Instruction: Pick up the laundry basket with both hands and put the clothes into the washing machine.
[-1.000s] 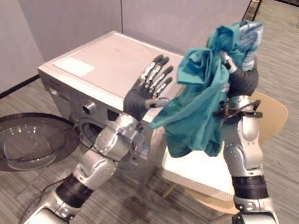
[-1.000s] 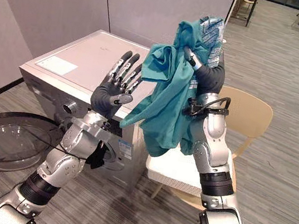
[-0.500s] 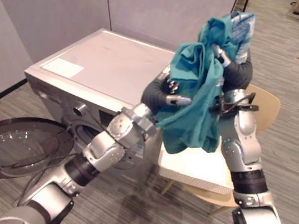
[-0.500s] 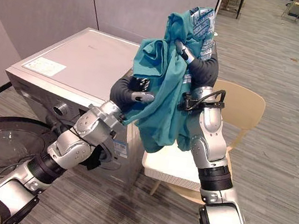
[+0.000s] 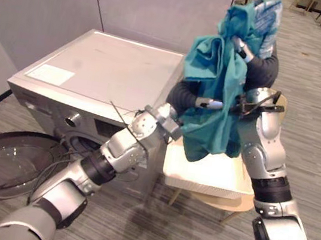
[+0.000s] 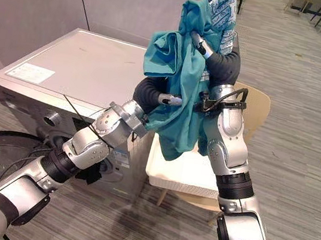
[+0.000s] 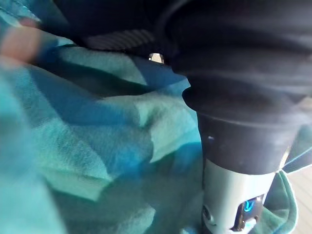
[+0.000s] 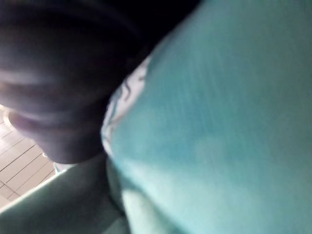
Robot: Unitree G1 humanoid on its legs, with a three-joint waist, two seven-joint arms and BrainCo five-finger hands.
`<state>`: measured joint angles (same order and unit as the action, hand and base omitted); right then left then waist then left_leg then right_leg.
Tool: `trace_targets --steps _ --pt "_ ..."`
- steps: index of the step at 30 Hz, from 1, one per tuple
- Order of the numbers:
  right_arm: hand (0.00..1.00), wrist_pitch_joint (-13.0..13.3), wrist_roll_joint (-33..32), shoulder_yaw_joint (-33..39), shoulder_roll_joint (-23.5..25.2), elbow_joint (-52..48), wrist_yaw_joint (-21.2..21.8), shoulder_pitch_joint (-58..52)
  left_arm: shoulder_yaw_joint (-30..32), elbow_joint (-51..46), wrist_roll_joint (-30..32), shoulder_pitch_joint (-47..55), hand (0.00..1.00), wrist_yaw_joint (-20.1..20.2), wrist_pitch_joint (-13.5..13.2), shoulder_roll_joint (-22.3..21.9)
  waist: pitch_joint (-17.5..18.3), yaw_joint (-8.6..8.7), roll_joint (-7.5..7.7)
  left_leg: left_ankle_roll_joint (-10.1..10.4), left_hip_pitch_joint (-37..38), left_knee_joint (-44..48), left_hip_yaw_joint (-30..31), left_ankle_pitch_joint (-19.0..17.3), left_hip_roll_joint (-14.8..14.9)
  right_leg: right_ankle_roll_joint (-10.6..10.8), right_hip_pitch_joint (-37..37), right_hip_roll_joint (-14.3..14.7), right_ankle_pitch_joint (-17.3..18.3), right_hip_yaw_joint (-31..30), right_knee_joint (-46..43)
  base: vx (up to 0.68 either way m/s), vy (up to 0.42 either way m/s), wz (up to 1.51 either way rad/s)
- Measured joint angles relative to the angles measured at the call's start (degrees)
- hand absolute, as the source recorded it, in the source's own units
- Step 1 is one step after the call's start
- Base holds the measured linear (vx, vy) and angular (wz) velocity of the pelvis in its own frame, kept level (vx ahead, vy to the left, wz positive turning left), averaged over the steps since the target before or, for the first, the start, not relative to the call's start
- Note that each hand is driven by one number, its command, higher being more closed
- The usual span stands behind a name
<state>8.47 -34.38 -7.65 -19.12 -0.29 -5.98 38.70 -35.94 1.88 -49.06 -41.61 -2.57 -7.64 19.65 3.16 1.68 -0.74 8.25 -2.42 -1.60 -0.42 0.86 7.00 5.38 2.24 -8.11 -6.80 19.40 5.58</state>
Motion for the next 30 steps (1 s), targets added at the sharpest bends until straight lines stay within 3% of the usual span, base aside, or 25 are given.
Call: trace_targets --steps 9,16,22,23,30 --pt "1.0 0.25 -1.09 1.04 -1.8 0.0 0.05 0.0 -2.5 -0.01 -0.5 -1.82 0.0 1.11 0.07 -0.34 0.0 0.56 0.0 -0.03 0.32 0.0 -0.47 -0.06 0.01 -0.03 0.1 0.01 -0.08 -0.68 0.02 0.0 -0.004 -0.03" --pt "1.0 2.47 -1.99 1.1 -1.91 0.0 0.17 0.08 -3.87 -0.95 -1.08 -2.21 0.0 1.15 -0.11 -1.07 0.02 0.62 -0.03 -0.04 0.46 0.0 -0.85 -0.05 -0.03 0.04 0.12 -0.01 -0.23 -0.86 0.01 0.0 -0.001 -0.01" --pt "1.0 2.82 -2.23 1.41 -1.91 0.01 0.83 1.63 -4.62 -1.56 -2.03 -3.22 0.0 1.14 -0.46 -1.47 0.04 0.65 -0.06 -0.04 0.44 -0.06 -1.51 -0.05 -0.06 0.03 0.76 -0.02 -0.59 -1.72 0.01 -0.02 -0.003 -0.06" --pt "1.0 3.42 -2.27 1.85 -1.9 0.01 1.0 1.7 -4.83 -1.56 -2.02 -3.86 1.0 1.13 -0.43 -1.47 0.06 0.68 -0.09 -0.04 0.44 -0.07 -1.55 -0.05 -0.08 0.05 0.8 -0.03 -0.61 -1.8 0.02 -0.02 -0.003 -0.04" --pt "1.0 5.22 -2.32 2.44 -1.81 -0.63 1.09 2.24 -4.48 -1.56 -2.03 -5.43 1.0 -0.12 -0.45 -2.11 0.21 1.1 -0.32 -0.04 0.44 -0.09 -1.6 -0.04 -0.08 0.06 0.88 -0.03 -0.67 -1.92 0.01 0.0 0.0 0.0"
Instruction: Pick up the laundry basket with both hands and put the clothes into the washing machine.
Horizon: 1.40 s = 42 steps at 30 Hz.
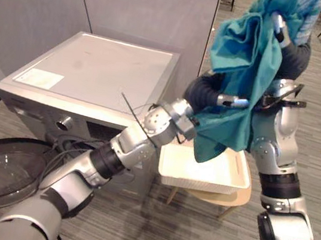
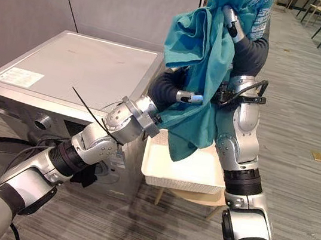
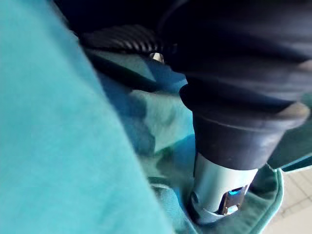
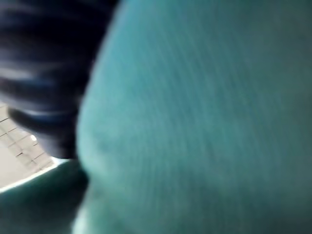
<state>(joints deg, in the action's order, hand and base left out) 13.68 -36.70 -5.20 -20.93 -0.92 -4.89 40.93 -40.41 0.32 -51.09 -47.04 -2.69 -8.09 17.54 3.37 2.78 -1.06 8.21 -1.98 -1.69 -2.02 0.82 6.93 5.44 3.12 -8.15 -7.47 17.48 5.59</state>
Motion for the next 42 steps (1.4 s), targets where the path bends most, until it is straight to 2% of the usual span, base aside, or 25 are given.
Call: trace_targets --steps 12,13,23,27,29,31,32,34,35,37,38,40,41,42 --pt "1.0 1.06 -0.01 -0.42 1.18 -1.16 1.21 -0.01 2.88 0.0 -0.31 0.0 1.0 -1.48 -0.03 -3.39 0.01 0.15 0.01 0.0 0.01 0.0 -0.16 0.0 0.02 -0.06 0.09 0.0 -0.13 -0.14 0.0 0.0 0.0 0.0" --pt "0.0 1.09 -0.01 -0.37 1.33 -1.13 1.2 -0.01 2.89 0.0 -0.44 0.0 1.0 -1.48 -0.03 -3.44 0.02 0.15 0.01 0.0 0.01 0.0 -0.16 0.01 0.02 -0.07 0.09 0.0 -0.13 -0.14 0.0 0.0 0.0 0.0" --pt "0.0 1.07 -1.02 -0.34 1.44 -0.43 1.36 -0.62 4.3 -0.01 -0.53 0.02 1.0 -1.54 0.09 -4.04 0.22 0.15 0.06 0.0 0.04 -0.02 -0.19 0.01 0.04 -0.1 0.07 0.01 -0.17 -0.17 0.0 0.0 0.0 0.0" --pt "0.0 0.86 -0.14 0.98 1.49 -0.4 -0.25 -3.02 5.74 -2.75 -0.49 0.42 1.0 -1.82 0.22 -4.12 0.27 0.13 0.11 0.0 0.55 -0.38 -0.61 0.01 0.04 -0.09 -0.09 0.02 -0.17 -0.42 -0.01 0.0 0.0 -0.04" --pt "0.0 -0.29 1.74 2.29 1.47 -0.21 -0.74 -4.75 7.75 -5.03 -0.49 1.09 1.0 -1.81 0.15 -4.25 0.27 0.08 0.11 0.0 0.67 -0.43 -0.79 0.0 0.06 -0.09 -0.09 0.04 -0.16 -0.42 -0.01 0.0 0.0 -0.04" --pt "0.0 -2.76 2.99 4.65 1.47 3.25 -1.9 -7.27 12.51 -8.63 -0.44 1.08 1.0 -1.05 -0.32 -4.03 0.29 -0.22 0.14 0.0 0.73 -0.45 -0.84 0.0 0.05 -0.09 -0.11 0.05 -0.16 -0.42 -0.01 0.0 0.0 0.0" --pt "0.0 -3.18 3.05 5.37 1.46 4.24 -2.38 -8.07 13.95 -9.63 -0.44 1.09 1.0 -1.05 -0.81 -3.9 0.29 -0.3 0.14 0.0 0.73 -0.45 -0.84 0.0 0.06 -0.09 -0.11 0.05 -0.16 -0.42 -0.01 0.0 0.0 0.0" --pt "0.0 -4.78 3.05 9.16 1.47 5.22 -2.72 -12.29 20.96 -12.09 -0.38 1.3 1.0 -1.03 -3.31 -2.08 0.36 -0.53 0.02 0.0 0.75 -0.48 -0.82 0.0 0.09 -0.09 -0.12 0.11 -0.16 -0.43 -0.01 0.0 0.0 0.0" --pt "0.0 -5.31 3.29 10.95 1.49 5.2 -2.71 -13.81 25.19 -12.46 -0.03 2.38 1.0 -1.09 -4.38 0.19 0.5 -0.35 -0.19 0.0 0.88 -0.51 -0.85 0.0 0.09 -0.09 -0.17 0.11 -0.16 -0.45 -0.01 0.0 0.0 0.0" --pt "0.0 -5.31 3.61 13.01 1.56 4.96 -2.7 -15.25 29.77 -12.56 0.2 4.54 1.0 -1.19 -5.02 2.54 0.63 -0.28 -0.38 0.0 1.11 -0.54 -0.87 0.0 0.09 -0.08 -0.34 0.11 -0.15 -0.5 -0.01 0.0 0.0 0.0" --pt "0.0 -5.31 3.74 16.37 2.45 3.28 -2.69 -18.21 36.54 -12.59 0.32 8.78 1.0 -1.43 -5.37 5.56 0.71 -0.36 -0.5 0.0 1.39 -0.56 -0.77 0.0 0.13 -0.06 -0.69 0.16 -0.12 -0.52 -0.01 0.0 0.0 0.0" --pt "0.0 -5.29 4.84 17.99 3.6 1.02 -2.65 -20.92 41.42 -12.73 0.93 11.91 1.0 -1.89 -5.6 7.02 0.71 -0.39 -0.5 0.0 1.52 -0.57 -0.61 -0.01 0.15 0.0 -0.91 0.18 -0.06 -0.5 -0.01 -0.01 -0.003 0.04" --pt "0.0 -5.26 6.5 19.03 5.71 -2.38 -2.42 -25.24 48.9 -13.48 1.85 16.29 1.0 -3.1 -6.35 8.27 0.73 -0.51 -0.46 0.0 1.63 -0.78 -0.55 -0.02 0.14 0.01 -0.96 0.16 -0.03 -0.45 0.0 -0.02 -0.002 0.04" --pt "0.0 -5.23 7.13 19.32 6.44 -3.32 -2.34 -26.69 51.41 -13.98 2.09 17.62 1.0 -3.6 -6.58 8.38 0.75 -0.51 -0.44 0.0 1.67 -0.91 -0.49 -0.02 0.13 0.03 -0.97 0.14 -0.02 -0.42 0.0 0.0 0.0 0.0"
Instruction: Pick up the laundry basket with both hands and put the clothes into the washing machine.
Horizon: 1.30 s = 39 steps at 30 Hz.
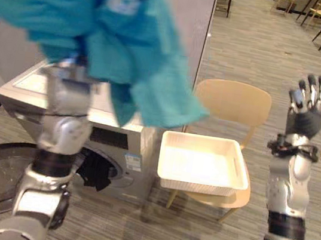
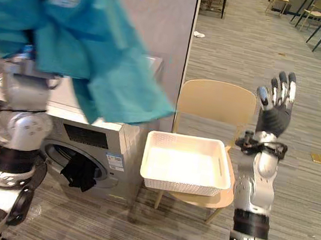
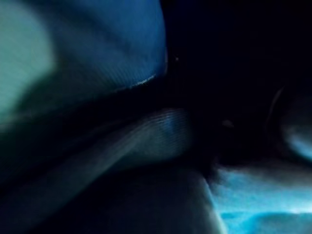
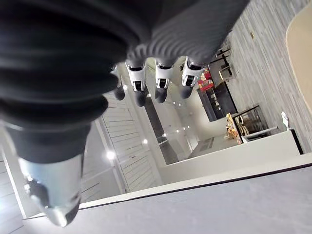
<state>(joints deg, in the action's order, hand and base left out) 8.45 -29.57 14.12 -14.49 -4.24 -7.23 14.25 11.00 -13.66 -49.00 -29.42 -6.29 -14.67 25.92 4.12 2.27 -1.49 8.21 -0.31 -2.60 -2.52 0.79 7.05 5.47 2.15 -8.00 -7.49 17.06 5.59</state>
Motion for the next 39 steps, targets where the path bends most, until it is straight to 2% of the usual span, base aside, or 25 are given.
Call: trace_targets --steps 1,2,6,8,10,11,12,15,17,19,20,23,29,31,32,34,36,37,38,39 --pt "0.0 -0.03 0.47 0.12 0.87 -0.88 0.08 -1.53 2.45 -0.64 0.14 1.37 1.0 -0.29 -0.29 0.04 0.03 -0.04 0.04 0.0 0.1 -0.17 0.04 0.0 0.0 0.01 -0.02 0.0 0.02 0.01 0.0 0.0 0.0 0.0" --pt "0.0 -0.06 1.48 0.14 3.35 -2.68 0.81 -5.53 8.25 -2.98 0.58 5.08 1.0 -1.05 -1.27 0.06 0.13 -0.14 0.19 0.0 0.19 -0.4 0.19 0.0 -0.01 0.03 -0.05 -0.01 0.06 0.07 0.0 0.0 0.0 0.0" --pt "0.0 -0.17 3.24 0.84 8.33 -4.86 3.69 -14.56 18.84 -8.69 3.78 14.49 1.0 -1.68 -3.63 -0.51 0.72 -0.84 0.62 -0.08 0.15 -0.53 0.85 -0.07 -0.04 0.05 -0.34 -0.05 0.4 0.61 0.01 0.0 -0.001 0.07" --pt "0.0 -0.17 3.22 1.03 11.06 -6.98 4.88 -19.56 24.62 -12.03 5.25 20.57 1.0 -1.58 -4.42 -3.05 1.31 -1.22 0.55 -0.25 0.15 -0.57 1.05 -0.21 -0.04 0.16 -0.49 -0.08 0.66 0.93 0.01 0.01 -0.002 0.11" --pt "0.0 -0.18 3.19 1.78 13.93 -8.4 6.82 -25.19 30.14 -14.97 6.99 28.0 1.0 -1.63 -5.55 -8.95 1.77 -1.5 0.52 -0.41 0.08 -0.58 1.7 -0.33 -0.11 0.25 -0.93 -0.17 1.01 1.73 0.01 0.01 -0.002 0.15" --pt "0.0 -0.18 3.19 1.88 14.49 -8.4 7.2 -26.19 30.75 -15.59 7.0 30.04 1.0 -1.63 -5.8 -10.64 1.95 -1.61 0.56 -0.42 0.06 -0.58 1.76 -0.33 -0.11 0.29 -0.93 -0.17 1.08 1.77 0.01 0.0 -0.002 0.12" --pt "0.0 -0.19 3.17 1.87 15.49 -8.44 7.68 -27.93 31.92 -16.72 7.03 34.13 1.0 -1.62 -5.86 -14.14 2.12 -1.82 0.54 -0.45 0.05 -0.58 1.92 -0.35 -0.1 0.3 -1.05 -0.17 1.17 1.87 0.0 0.0 -0.004 0.08" --pt "0.0 -0.22 3.4 1.56 17.47 -8.5 9.54 -32.3 30.97 -19.39 8.37 42.69 1.0 -1.3 -5.38 -21.8 2.07 -2.42 0.41 -0.9 0.03 -0.56 2.3 -0.66 -0.07 0.41 -1.6 -0.16 1.53 2.17 -0.03 -0.02 -0.007 0.06" --pt "0.0 -0.69 5.27 -0.08 18.76 -10.02 12.66 -39.86 25.52 -22.94 9.31 51.55 1.0 0.37 -3.6 -30.03 1.85 -3.33 0.34 -1.42 0.39 -0.04 2.43 -1.75 0.03 0.81 -2.17 -0.36 3.09 2.75 -1.34 -0.03 -0.004 0.12" --pt "0.0 -1.24 5.94 -2.12 18.67 -11.2 13.97 -43.24 22.79 -23.89 9.27 55.05 1.0 1.4 -2.84 -31.48 1.75 -3.35 0.42 -1.55 0.13 0.79 2.51 -2.25 0.19 0.8 -2.15 -0.5 3.76 3.22 -2.45 0.0 -0.001 0.14" --pt "0.0 -2.56 7.74 -5.08 18.51 -11.38 15.97 -46.01 20.43 -24.55 9.17 57.58 1.0 3.51 -1.64 -32.62 1.51 -3.38 0.54 -1.59 0.14 2.15 2.52 -3.24 0.51 0.93 -2.07 -0.69 5.27 3.34 -4.7 0.0 -0.003 0.07" --pt "0.0 -3.14 8.25 -8.06 18.45 -10.22 16.69 -46.71 17.86 -24.59 9.19 58.64 1.0 5.07 -1.14 -33.05 1.15 -3.38 0.94 -1.52 0.19 4.06 2.51 -4.46 0.84 0.81 -1.91 -0.93 7.02 3.31 -7.38 0.0 0.0 0.0" --pt "0.0 -4.34 8.19 -15.45 17.98 -2.65 16.03 -44.29 7.49 -23.67 9.02 60.28 1.0 6.97 0.78 -33.69 0.2 -4.0 1.45 -1.51 -2.42 10.01 4.95 -7.4 0.84 1.33 -1.87 -2.14 10.12 5.94 -11.49 0.01 0.002 0.2" --pt "0.0 -4.47 8.13 -17.32 17.82 -0.77 15.95 -41.86 5.73 -22.2 8.98 60.12 1.0 7.07 0.8 -33.67 -1.17 -5.28 1.46 -1.56 -4.43 14.84 6.1 -9.77 0.98 1.61 -1.94 -2.23 10.93 6.41 -13.06 0.02 0.024 0.2" --pt "0.0 -4.47 7.96 -17.44 17.96 0.15 15.86 -39.83 4.62 -21.13 9.01 60.06 1.0 6.61 0.84 -33.63 -1.88 -6.64 1.87 -1.51 -5.65 18.28 6.34 -11.25 0.99 1.45 -1.87 -2.43 11.22 6.47 -14.26 0.03 0.053 0.11" --pt "0.0 -4.46 7.49 -17.13 17.97 0.87 15.23 -37.65 4.18 -20.07 9.01 60.05 1.0 6.27 0.97 -33.63 -2.98 -7.73 1.46 -1.85 -7.19 22.14 6.27 -13.32 0.64 2.04 -1.57 -3.3 11.94 6.59 -15.97 0.04 0.098 0.07" --pt "0.0 -4.42 7.11 -16.97 17.98 0.83 14.65 -37.0 4.15 -19.35 9.02 60.07 1.0 6.22 1.03 -33.54 -3.72 -7.82 1.85 -3.02 -8.5 25.49 6.16 -15.54 -0.38 2.63 -0.56 -5.35 13.1 6.63 -19.04 0.04 0.138 0.05" --pt "0.0 -4.4 7.03 -16.96 17.96 0.82 14.51 -36.86 4.14 -19.3 9.04 60.06 1.0 6.21 1.03 -33.55 -4.08 -7.79 1.96 -3.42 -8.47 26.34 5.91 -16.32 -0.93 2.43 0.03 -6.16 13.57 6.75 -20.53 0.08 0.151 -0.16" --pt "0.0 -4.48 6.98 -16.93 17.89 0.84 14.14 -36.06 4.07 -18.78 9.26 59.95 1.0 6.24 1.03 -33.59 -5.49 -7.96 1.88 -3.98 -7.91 27.72 4.27 -16.94 -1.79 0.72 2.16 -8.17 13.62 6.27 -26.36 0.06 0.156 -0.31" --pt "0.0 -4.54 7.01 -17.06 17.85 0.83 14.13 -35.96 4.18 -18.51 9.39 59.97 1.0 6.23 1.04 -33.58 -6.28 -7.96 2.36 -4.46 -7.66 27.79 3.43 -17.21 -1.93 -0.5 3.36 -8.85 13.08 6.02 -28.65 0.02 0.196 -0.54"
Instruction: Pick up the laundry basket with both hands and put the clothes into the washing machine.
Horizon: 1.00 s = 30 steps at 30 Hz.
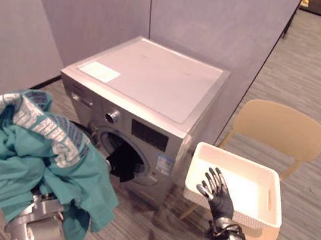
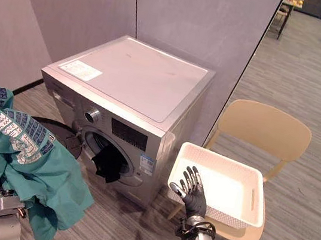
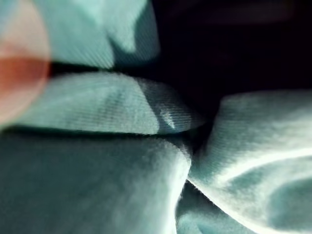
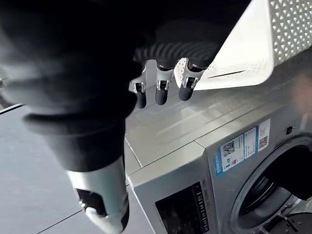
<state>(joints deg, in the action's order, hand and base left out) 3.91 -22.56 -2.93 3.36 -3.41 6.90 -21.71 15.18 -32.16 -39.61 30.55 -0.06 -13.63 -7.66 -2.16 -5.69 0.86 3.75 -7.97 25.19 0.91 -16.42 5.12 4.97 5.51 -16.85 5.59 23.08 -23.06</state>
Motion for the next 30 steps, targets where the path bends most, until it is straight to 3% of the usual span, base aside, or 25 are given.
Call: trace_targets --steps 1,3,4,5,6,7,8,10,13,14,16,17,19,20,22,24,25,26,27,28,29,30 --pt "0.0 -0.03 0.01 0.03 0.23 -0.01 -0.04 0.08 -0.21 0.42 0.11 -0.12 1.0 -0.01 0.03 0.05 -0.54 0.09 0.25 -0.47 0.78 -0.46 -1.44 -0.22 -0.59 -1.95 2.07 -0.78 -1.31 -0.68 -3.34 -0.01 0.216 -0.56" --pt "0.0 -0.14 0.02 -0.11 0.29 -0.02 -0.28 0.2 -1.74 1.37 0.33 -0.97 1.0 -0.04 -0.03 0.5 -1.95 0.24 1.78 -1.29 2.23 -1.47 -1.54 -0.36 -1.63 1.05 5.2 0.2 2.38 -4.58 -12.05 0.03 0.127 -0.27" --pt "0.0 -0.13 -0.06 0.7 0.48 -0.31 -0.41 -0.43 -3.89 3.04 0.29 -2.53 1.0 -0.06 0.08 1.3 -1.78 0.81 3.52 -2.01 2.83 -2.31 -0.36 -0.61 -2.18 2.25 5.78 4.7 7.08 -8.19 -14.87 0.05 -0.044 0.24" --pt "0.0 -0.03 -0.08 1.15 0.58 -0.47 -0.42 -0.64 -5.18 4.03 0.28 -3.2 1.0 -0.06 0.14 1.61 -1.63 1.29 4.01 -2.24 2.83 -2.43 0.37 -0.66 -2.53 2.56 5.54 7.12 9.13 -10.41 -14.63 0.12 -0.105 0.61" --pt "0.0 0.22 -0.36 2.08 0.68 -0.99 -0.5 -0.96 -8.04 5.84 0.26 -4.63 1.0 -0.08 0.45 2.19 -1.64 2.15 4.36 -2.26 2.41 -2.42 1.75 -0.24 -3.66 2.23 4.86 11.59 12.26 -13.6 -12.31 0.11 -0.078 0.78" --pt "0.0 0.55 -1.04 2.77 0.5 -1.53 -0.95 -1.67 -11.3 6.44 0.16 -5.29 1.0 -0.16 1.03 2.51 -1.64 2.15 4.11 -2.27 1.9 -1.59 2.78 -0.15 -4.91 -2.8 2.58 13.05 13.93 -15.6 -7.25 0.14 -0.053 0.8" --pt "0.0 0.89 -1.45 3.08 0.52 -1.56 -1.07 -1.88 -12.72 6.4 0.12 -5.48 1.0 -0.19 1.01 2.64 -1.43 2.04 4.22 -2.37 0.91 -0.62 3.91 -0.32 -5.63 -4.23 0.32 13.3 14.62 -16.31 -4.95 0.1 -0.008 0.73" --pt "0.0 1.01 -2.24 4.1 0.78 -1.79 -2.57 -2.5 -15.75 6.1 0.62 -6.4 1.0 0.12 1.37 2.99 -1.52 1.73 1.83 -1.9 -0.32 2.29 6.61 -0.93 -5.6 -4.38 -1.99 14.03 14.03 -14.29 -2.44 0.12 -0.004 0.68" --pt "0.0 1.38 -4.01 4.21 0.64 -2.11 -3.24 -2.18 -14.81 6.04 0.63 -6.35 1.0 0.09 1.43 3.32 -2.49 1.26 0.22 -0.53 -4.53 14.31 4.88 -1.61 -3.89 -4.42 -5.0 15.12 14.02 -13.37 -2.21 0.12 0.031 0.45" --pt "0.0 1.8 -5.1 4.28 0.67 -2.82 -3.35 -2.32 -14.85 6.0 -0.3 -6.36 1.0 0.14 1.9 3.5 -3.13 0.16 0.43 -0.48 -8.12 23.66 2.65 -1.95 -1.53 -5.35 -7.09 15.19 14.52 -13.5 -1.8 0.1 0.082 0.25" --pt "0.0 2.25 -5.21 4.53 0.69 -2.86 -4.13 -1.95 -14.82 6.01 -0.45 -6.28 1.0 0.05 1.96 3.5 -3.18 -0.26 0.53 -1.63 -10.81 28.36 1.93 -2.6 2.15 -6.21 -8.3 15.11 15.02 -14.04 -1.69 0.09 0.097 0.04" --pt "0.0 2.36 -5.91 4.55 0.74 -2.87 -5.58 -1.03 -14.7 6.01 -0.76 -6.26 1.0 -0.01 1.99 3.49 -3.14 -0.37 0.84 -1.95 -13.66 28.74 2.43 -2.71 6.76 -6.2 -8.62 14.08 15.07 -15.08 -1.94 0.06 0.094 -0.12" --pt "0.0 2.57 -6.74 4.8 0.74 -2.89 -5.86 -0.31 -14.62 6.01 -0.82 -6.24 1.0 -0.06 1.99 3.47 -3.13 -0.85 1.63 -1.83 -14.82 22.67 3.64 -2.3 11.15 -5.36 -8.53 11.26 15.54 -15.94 -1.88 0.12 0.265 -0.39" --pt "0.0 2.63 -6.88 4.95 0.74 -2.89 -5.99 -0.22 -14.66 6.01 -0.89 -6.29 1.0 -0.08 1.98 3.49 -3.04 -0.71 2.12 -1.3 -14.85 16.79 4.56 -1.97 13.33 -3.76 -8.58 8.97 16.43 -16.68 -1.92 0.19 0.401 -0.33" --pt "0.0 2.66 -7.23 5.13 0.73 -2.88 -6.72 -0.69 -15.12 6.02 -1.3 -6.34 1.0 -0.32 2.04 3.53 -2.83 0.59 1.75 -0.27 -13.71 5.36 5.2 0.84 17.28 -2.41 -8.58 6.64 17.1 -17.58 -3.45 0.24 0.51 -0.07" --pt "0.0 4.59 -7.32 8.26 1.38 -3.66 -8.08 -3.5 -16.67 6.04 -1.43 -6.33 1.0 -0.44 1.97 3.55 -1.92 0.61 1.47 0.1 -10.44 -1.96 5.47 5.27 18.22 0.4 -8.74 3.52 18.63 -19.94 -5.18 0.26 0.64 -0.17" --pt "0.0 5.06 -7.29 11.14 0.99 -4.51 -8.41 -4.45 -17.88 6.16 -2.0 -6.41 1.0 -1.01 1.97 3.46 -0.95 1.23 1.24 9.41 -9.94 -0.6 4.55 10.34 17.12 2.97 -10.12 0.99 19.82 -21.37 -4.29 0.23 0.591 -0.22" --pt "0.0 5.15 -7.29 12.16 1.53 -4.23 -8.78 -4.45 -17.91 6.53 -2.5 -6.6 1.0 -1.17 1.97 4.24 -0.76 2.0 2.38 11.14 -10.66 2.28 3.16 9.13 15.82 3.54 -10.73 -1.08 19.52 -22.24 -3.76 0.29 0.713 -0.17" --pt "0.0 5.15 -7.2 14.02 2.91 -4.1 -10.69 -5.3 -19.04 8.12 -2.54 -7.7 1.0 -1.3 2.09 6.37 0.37 2.98 4.66 10.61 -12.28 7.1 1.26 5.98 12.68 3.91 -11.34 -4.48 15.09 -24.13 -2.45 0.27 0.677 -0.09" --pt "0.0 4.94 -7.22 16.64 3.0 -4.08 -12.39 -5.32 -21.35 8.13 -2.49 -8.6 1.0 -1.21 2.22 7.79 0.56 3.26 4.47 9.46 -14.5 12.11 0.9 3.12 11.53 3.98 -11.32 -5.38 9.09 -25.58 -0.86 0.24 0.669 -0.07" --pt "0.0 4.98 -7.21 17.86 3.01 -4.06 -13.35 -5.36 -22.55 8.14 -2.48 -9.23 1.0 -1.16 2.2 8.53 0.67 3.38 4.15 8.46 -15.3 14.67 0.66 1.79 10.95 4.06 -11.28 -5.87 6.15 -25.84 0.25 0.23 0.688 -0.12" --pt "0.0 5.69 -7.22 20.51 2.85 -4.0 -14.71 -5.22 -24.2 8.21 -2.48 -10.43 1.0 -1.04 2.3 9.73 0.95 3.68 3.46 5.97 -17.32 18.57 -0.01 -0.3 9.38 4.51 -10.93 -7.44 -0.01 -26.22 3.21 0.18 0.666 -0.3"
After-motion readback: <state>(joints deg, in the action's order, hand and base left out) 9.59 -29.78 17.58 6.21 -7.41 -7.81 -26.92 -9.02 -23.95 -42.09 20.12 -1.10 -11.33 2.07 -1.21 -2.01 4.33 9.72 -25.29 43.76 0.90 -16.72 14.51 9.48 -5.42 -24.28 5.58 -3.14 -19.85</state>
